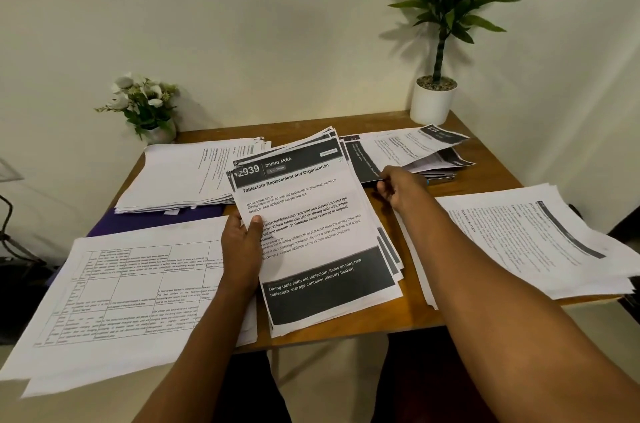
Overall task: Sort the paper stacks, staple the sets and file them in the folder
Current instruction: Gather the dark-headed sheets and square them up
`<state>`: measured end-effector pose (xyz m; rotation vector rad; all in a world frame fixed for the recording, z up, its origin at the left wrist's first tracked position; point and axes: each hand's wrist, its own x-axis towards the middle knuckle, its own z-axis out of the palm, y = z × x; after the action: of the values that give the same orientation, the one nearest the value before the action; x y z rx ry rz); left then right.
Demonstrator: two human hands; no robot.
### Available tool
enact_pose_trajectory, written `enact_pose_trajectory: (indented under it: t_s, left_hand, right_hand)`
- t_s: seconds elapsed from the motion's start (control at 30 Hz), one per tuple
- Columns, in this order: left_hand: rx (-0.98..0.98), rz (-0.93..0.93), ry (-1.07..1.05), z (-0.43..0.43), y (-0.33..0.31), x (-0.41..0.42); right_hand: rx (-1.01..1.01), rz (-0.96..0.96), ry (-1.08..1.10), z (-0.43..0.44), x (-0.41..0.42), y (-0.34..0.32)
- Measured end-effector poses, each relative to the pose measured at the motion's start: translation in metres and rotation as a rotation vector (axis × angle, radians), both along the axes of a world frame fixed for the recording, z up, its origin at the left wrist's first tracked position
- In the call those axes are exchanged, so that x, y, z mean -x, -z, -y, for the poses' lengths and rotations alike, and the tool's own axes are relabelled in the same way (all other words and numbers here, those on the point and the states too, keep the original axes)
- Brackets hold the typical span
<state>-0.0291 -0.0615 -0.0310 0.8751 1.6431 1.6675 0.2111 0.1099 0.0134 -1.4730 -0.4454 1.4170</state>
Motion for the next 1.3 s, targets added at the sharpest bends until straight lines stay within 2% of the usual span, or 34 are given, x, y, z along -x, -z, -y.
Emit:
enact_pose_trajectory:
  t_s: [0.27,0.43,0.53,0.63,0.83,0.93,1.07,1.17,1.3]
  left_hand:
    - [0.011,0.001,-0.002,-0.001,0.002,0.002]
    - [-0.001,-0.009,-0.002,0.000,0.001,0.001]
    - [-0.006,-0.015,-0.007,0.000,0.001,0.000]
    - [0.005,-0.015,-0.007,0.000,0.001,0.000]
    - [0.009,-0.013,0.004,0.000,0.001,0.001]
    - [0.016,-0.030,0.004,0.000,0.003,0.003]
    - [0.011,-0.020,0.011,0.000,0.007,0.006]
    - [0.008,-0.025,0.019,-0.001,0.006,0.006]
    - [-0.009,-0.024,0.020,-0.001,0.004,0.005]
  right_hand:
    - [-0.048,0.021,0.042,0.007,-0.005,-0.006]
    - [-0.057,0.264,0.019,0.006,-0.016,-0.005]
    - [-0.022,0.329,-0.070,0.010,-0.027,-0.009]
    - [-0.004,0.332,-0.215,0.017,-0.039,-0.010]
    - [-0.087,0.176,-0.319,0.018,-0.054,-0.008]
    - [-0.104,0.297,-0.290,0.014,-0.058,-0.002]
    - [-0.257,0.483,-0.239,0.015,-0.060,0.003]
    - [-0.342,0.468,-0.257,0.020,-0.059,0.004]
    - [-0.338,0.393,-0.309,0.022,-0.059,0.006]
